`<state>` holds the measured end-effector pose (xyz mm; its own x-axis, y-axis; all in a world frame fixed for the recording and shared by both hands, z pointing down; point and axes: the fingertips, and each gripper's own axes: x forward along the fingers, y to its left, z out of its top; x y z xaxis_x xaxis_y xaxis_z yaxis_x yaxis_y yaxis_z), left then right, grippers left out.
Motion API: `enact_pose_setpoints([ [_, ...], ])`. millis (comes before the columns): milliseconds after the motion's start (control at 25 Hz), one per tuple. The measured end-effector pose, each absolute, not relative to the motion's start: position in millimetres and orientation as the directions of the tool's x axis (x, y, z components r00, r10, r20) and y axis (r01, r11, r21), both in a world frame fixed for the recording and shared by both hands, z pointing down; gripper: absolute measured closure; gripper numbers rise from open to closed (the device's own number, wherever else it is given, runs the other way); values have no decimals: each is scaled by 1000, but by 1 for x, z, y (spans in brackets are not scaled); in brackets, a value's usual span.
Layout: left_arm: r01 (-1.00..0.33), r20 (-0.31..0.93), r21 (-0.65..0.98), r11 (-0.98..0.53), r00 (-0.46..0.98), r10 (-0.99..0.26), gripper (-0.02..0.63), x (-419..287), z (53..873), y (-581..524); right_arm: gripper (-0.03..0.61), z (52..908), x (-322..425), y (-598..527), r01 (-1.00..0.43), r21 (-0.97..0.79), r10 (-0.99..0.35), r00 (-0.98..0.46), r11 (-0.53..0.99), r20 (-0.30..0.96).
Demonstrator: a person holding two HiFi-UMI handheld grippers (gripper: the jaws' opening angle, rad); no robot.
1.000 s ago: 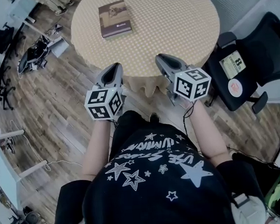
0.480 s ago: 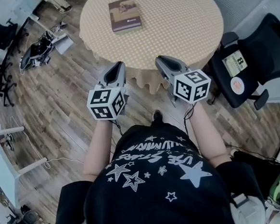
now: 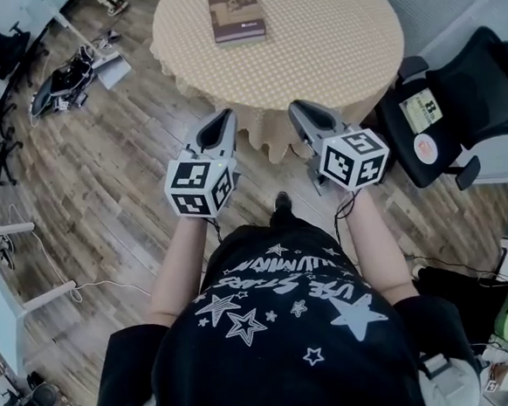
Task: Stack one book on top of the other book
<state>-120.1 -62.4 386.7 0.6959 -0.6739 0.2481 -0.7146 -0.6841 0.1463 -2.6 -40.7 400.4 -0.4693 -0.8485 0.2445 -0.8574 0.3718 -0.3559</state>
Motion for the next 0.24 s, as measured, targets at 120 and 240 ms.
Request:
enact_pose_setpoints([
  [120,-710,238,138,-690,700,-673,600,-125,388,-52,531,400,-9,-30,-865,-332,-853,-463,376,242],
  [240,-704,226,135,-697,707,-670,603,-130,391,-43,532,404,-14,-21,-872,-310,-857,-458,380,237],
])
